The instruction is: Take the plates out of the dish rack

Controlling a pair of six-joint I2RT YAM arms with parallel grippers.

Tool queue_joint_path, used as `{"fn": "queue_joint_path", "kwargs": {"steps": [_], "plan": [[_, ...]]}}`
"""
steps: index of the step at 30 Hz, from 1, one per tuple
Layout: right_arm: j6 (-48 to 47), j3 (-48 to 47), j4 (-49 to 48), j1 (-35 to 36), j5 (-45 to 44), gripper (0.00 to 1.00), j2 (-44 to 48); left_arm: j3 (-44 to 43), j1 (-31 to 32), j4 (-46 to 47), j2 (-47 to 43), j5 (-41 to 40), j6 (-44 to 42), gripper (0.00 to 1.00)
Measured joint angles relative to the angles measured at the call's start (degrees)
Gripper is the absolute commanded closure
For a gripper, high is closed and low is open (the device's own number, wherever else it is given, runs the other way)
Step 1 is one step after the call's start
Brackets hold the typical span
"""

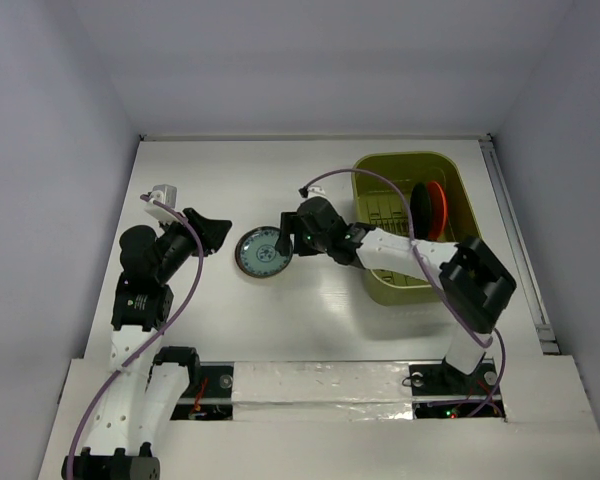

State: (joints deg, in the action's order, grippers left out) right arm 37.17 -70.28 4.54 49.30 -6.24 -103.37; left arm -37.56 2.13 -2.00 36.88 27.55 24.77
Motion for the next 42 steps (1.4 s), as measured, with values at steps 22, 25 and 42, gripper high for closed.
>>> {"fn": "queue_joint_path", "kwargs": {"steps": [22, 25, 42], "plan": [[-9.2, 2.62, 25.75, -10.29, -34.97, 0.87, 35.17, 0.0, 0.0, 0.02, 0.0, 0.07, 0.17, 0.66], [-10.75, 2.75, 28.98, -16.65, -36.98, 0.5, 34.42, 0.02, 0.0, 0.04, 0.0, 0.07, 0.17, 0.67], [-18.62, 2.75, 28.02, -30.6, -34.82, 0.6, 20.13, 0.02, 0.0, 0.04, 0.0, 0.87, 0.2, 0.67]]}}
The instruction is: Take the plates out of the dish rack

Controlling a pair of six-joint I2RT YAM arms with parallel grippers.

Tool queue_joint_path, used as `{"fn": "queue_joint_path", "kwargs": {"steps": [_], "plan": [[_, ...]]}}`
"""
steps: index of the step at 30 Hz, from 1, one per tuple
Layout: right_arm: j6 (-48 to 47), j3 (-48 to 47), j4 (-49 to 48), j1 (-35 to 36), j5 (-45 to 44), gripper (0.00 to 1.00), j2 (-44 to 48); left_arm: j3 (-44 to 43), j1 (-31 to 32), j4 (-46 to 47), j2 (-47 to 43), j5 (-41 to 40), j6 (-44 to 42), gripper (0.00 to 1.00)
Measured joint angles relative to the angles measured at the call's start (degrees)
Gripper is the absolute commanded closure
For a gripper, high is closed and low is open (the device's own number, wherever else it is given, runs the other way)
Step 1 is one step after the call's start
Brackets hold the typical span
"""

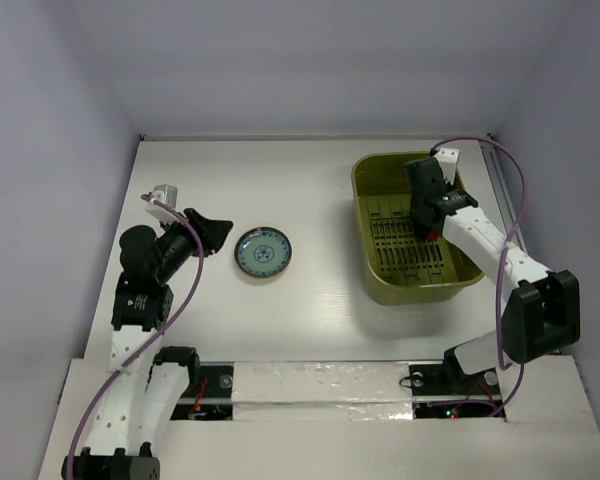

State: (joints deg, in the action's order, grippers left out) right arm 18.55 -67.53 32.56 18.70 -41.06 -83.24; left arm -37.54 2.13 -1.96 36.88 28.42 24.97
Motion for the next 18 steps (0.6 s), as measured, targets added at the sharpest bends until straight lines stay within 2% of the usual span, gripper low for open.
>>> {"fn": "queue_joint_path", "kwargs": {"steps": [4, 10, 11, 18], "plan": [[-1.05, -0.02, -0.96, -0.04, 0.39, 0.65, -0.79, 0.0, 0.0, 0.02, 0.0, 0.04, 0.02, 0.67], [-2.03, -0.02, -1.55, -0.04, 0.68, 0.79, -2.91, 0.0, 0.0, 0.02, 0.0, 0.07, 0.02, 0.67], [-2.25, -0.07, -1.53, -0.04, 0.59, 0.85, -3.02, 0.0, 0.0, 0.02, 0.0, 0.07, 0.02, 0.67], [-3.39, -1.09, -0.7, -0.7, 0.57, 0.98, -2.67, 0.0, 0.0, 0.04, 0.0, 0.07, 0.2, 0.67]]}}
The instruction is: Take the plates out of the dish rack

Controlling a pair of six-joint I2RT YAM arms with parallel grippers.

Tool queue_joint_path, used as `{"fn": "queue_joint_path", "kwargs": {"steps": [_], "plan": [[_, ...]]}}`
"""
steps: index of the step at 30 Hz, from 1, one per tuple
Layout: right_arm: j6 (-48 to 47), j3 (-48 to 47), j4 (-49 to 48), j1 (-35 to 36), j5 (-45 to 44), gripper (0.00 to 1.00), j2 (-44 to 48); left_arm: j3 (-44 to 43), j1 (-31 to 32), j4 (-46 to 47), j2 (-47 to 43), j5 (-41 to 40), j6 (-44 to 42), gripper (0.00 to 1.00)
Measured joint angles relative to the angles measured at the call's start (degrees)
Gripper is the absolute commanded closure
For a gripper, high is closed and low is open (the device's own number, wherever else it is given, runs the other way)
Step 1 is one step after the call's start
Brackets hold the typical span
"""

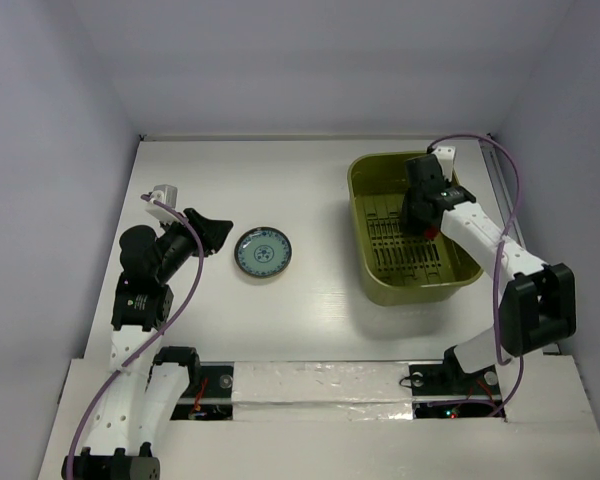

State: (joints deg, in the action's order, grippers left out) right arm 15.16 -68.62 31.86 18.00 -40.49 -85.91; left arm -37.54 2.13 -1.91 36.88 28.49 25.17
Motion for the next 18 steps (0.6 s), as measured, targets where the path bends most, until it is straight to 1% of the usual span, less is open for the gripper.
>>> {"fn": "queue_joint_path", "kwargs": {"steps": [5, 12, 14, 18], "plan": [[-0.68, -3.02, 2.01, 0.42, 0.59, 1.0, 1.95, -0.02, 0.0, 0.02, 0.0, 0.0, 0.02, 0.67], [-2.36, -7.98, 4.68, 1.33, 1.05, 1.0, 7.41, -0.02, 0.0, 0.04, -0.26, 0.0, 0.04, 0.67], [-2.51, -8.83, 5.09, 1.73, 2.6, 1.0, 9.49, 0.0, 0.0, 0.07, -0.39, 0.0, 0.04, 0.67], [-2.19, -9.33, 4.72, 2.29, 9.11, 1.0, 14.62, -0.02, 0.0, 0.26, -0.42, 0.0, 0.04, 0.67]]}}
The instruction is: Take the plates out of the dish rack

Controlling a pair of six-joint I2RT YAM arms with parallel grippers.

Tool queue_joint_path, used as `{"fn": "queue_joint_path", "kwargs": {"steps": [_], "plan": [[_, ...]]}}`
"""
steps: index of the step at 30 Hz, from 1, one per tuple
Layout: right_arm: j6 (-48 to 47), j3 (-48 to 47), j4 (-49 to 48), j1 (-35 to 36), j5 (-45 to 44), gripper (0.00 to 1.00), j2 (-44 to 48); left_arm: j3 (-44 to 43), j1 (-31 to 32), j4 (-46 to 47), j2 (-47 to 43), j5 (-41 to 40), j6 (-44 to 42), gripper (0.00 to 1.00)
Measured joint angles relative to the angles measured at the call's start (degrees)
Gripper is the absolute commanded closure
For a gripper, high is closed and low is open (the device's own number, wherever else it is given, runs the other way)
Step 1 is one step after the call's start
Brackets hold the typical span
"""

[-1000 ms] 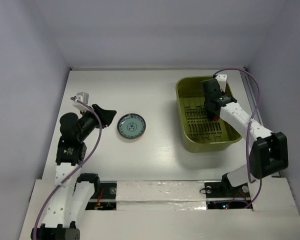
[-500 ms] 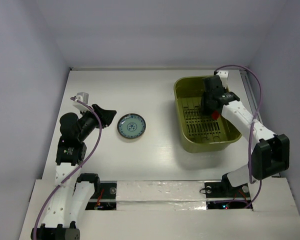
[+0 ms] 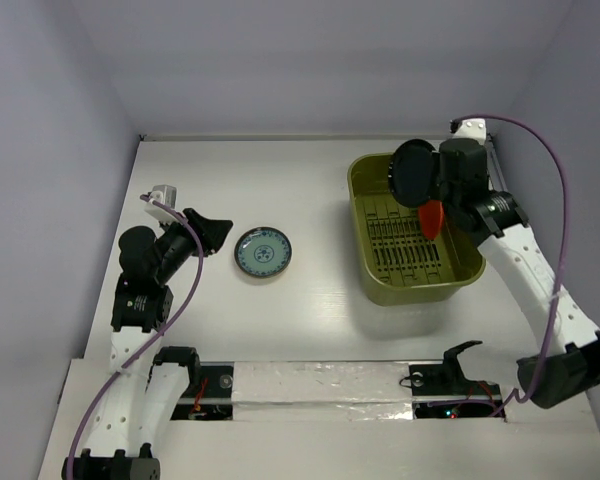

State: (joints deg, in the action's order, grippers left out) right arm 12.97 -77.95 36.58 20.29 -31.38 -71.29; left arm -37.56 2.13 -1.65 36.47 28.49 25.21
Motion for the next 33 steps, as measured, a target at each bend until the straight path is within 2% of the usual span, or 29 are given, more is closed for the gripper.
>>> {"fn": "queue_joint_path", "kwargs": {"steps": [3, 7, 13, 17, 26, 29, 32, 33], "plan": [[1.46, 0.46, -2.12, 1.4, 7.43, 1.0, 3.52, 0.02, 0.0, 0.11, 0.0, 0.0, 0.0, 0.66], [5.55, 4.04, -10.05, 8.79, 16.41, 1.0, 5.88, 0.02, -0.07, 0.11, 0.0, -0.02, 0.0, 0.66], [12.96, 7.67, -22.36, 19.56, 26.51, 1.0, -4.98, 0.02, -0.37, 0.09, 0.0, -0.24, 0.0, 0.66], [16.5, 8.0, -26.16, 22.97, 28.61, 1.0, -14.56, 0.0, -0.42, 0.09, 0.0, -0.24, -0.02, 0.66], [20.83, 6.05, -30.05, 26.62, 29.88, 1.0, -28.57, 0.02, -0.92, 0.11, 0.0, -0.22, -0.02, 0.66], [22.01, 5.35, -31.1, 27.12, 30.23, 0.97, -31.71, 0.02, -0.94, 0.11, 0.0, -0.2, -0.02, 0.66], [23.15, 5.33, -31.52, 27.43, 31.52, 0.89, -33.48, 0.02, -1.03, 0.11, 0.0, -0.13, 0.0, 0.66], [23.41, 5.27, -31.69, 27.43, 31.87, 0.83, -33.94, 0.02, -1.03, 0.11, 0.0, -0.11, -0.02, 0.66]]}}
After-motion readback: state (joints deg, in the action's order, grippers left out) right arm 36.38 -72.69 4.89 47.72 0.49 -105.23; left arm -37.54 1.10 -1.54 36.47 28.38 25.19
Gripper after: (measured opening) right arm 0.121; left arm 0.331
